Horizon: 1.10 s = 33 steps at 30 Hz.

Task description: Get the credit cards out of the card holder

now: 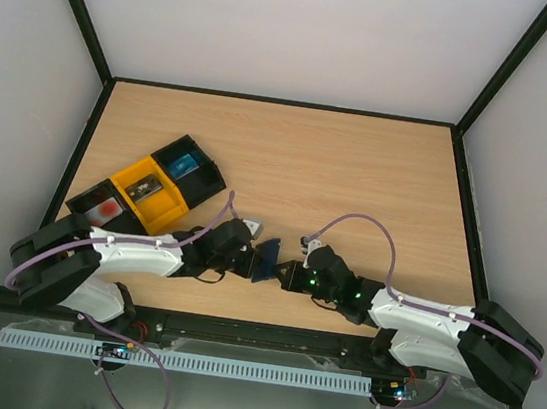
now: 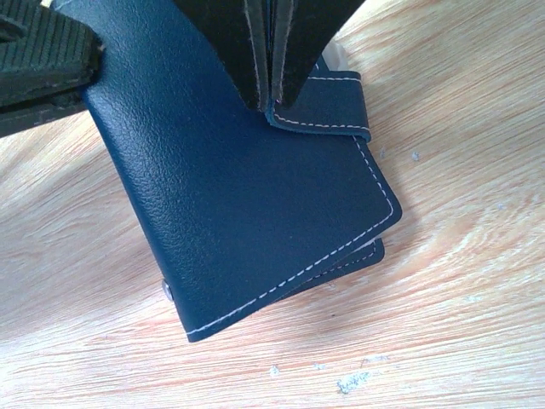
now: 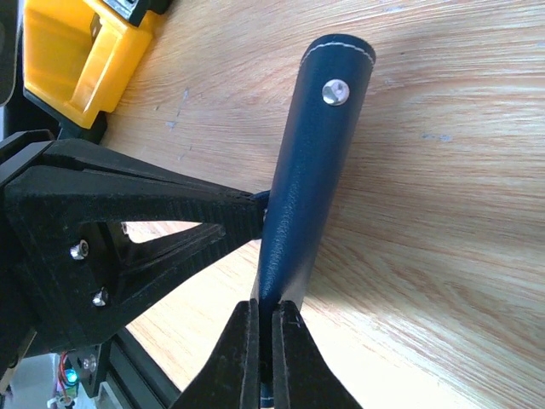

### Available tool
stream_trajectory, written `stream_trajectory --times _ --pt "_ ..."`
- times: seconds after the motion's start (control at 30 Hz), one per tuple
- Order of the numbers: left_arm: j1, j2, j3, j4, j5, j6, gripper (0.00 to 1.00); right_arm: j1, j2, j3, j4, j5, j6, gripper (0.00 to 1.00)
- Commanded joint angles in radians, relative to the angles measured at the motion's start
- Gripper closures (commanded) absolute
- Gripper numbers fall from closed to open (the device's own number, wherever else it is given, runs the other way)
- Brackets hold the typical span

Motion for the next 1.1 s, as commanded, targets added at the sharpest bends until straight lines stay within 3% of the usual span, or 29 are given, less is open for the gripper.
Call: stream_trajectory --times 0.0,0.27,0.6,0.9,1.07 --pt "0.001 -0.041 -0.022 -0.045 -0.040 0.000 0.97 0.009 -0.039 -0.006 -0.015 0.071 0.003 0.98" --pt "0.003 -0.137 -0.045 -0.084 -0.087 -0.006 0.97 0.009 -0.108 -0.049 -0.106 0.220 0.029 0.98" --pt "0.003 -0.195 -0.068 -0.085 -0.078 -0.027 0.97 0.009 -0.068 -0.081 -0.075 0.217 0.043 0.98" --pt "0.003 -0.274 -0.084 -0.046 -0.002 -0.062 0.97 0.009 -0.030 -0.002 -0.206 0.260 0.042 0.68" --pt "0.003 -0.334 -0.083 -0.025 0.029 -0.082 0.97 0.009 -0.031 0.023 -0.202 0.210 0.032 0.56"
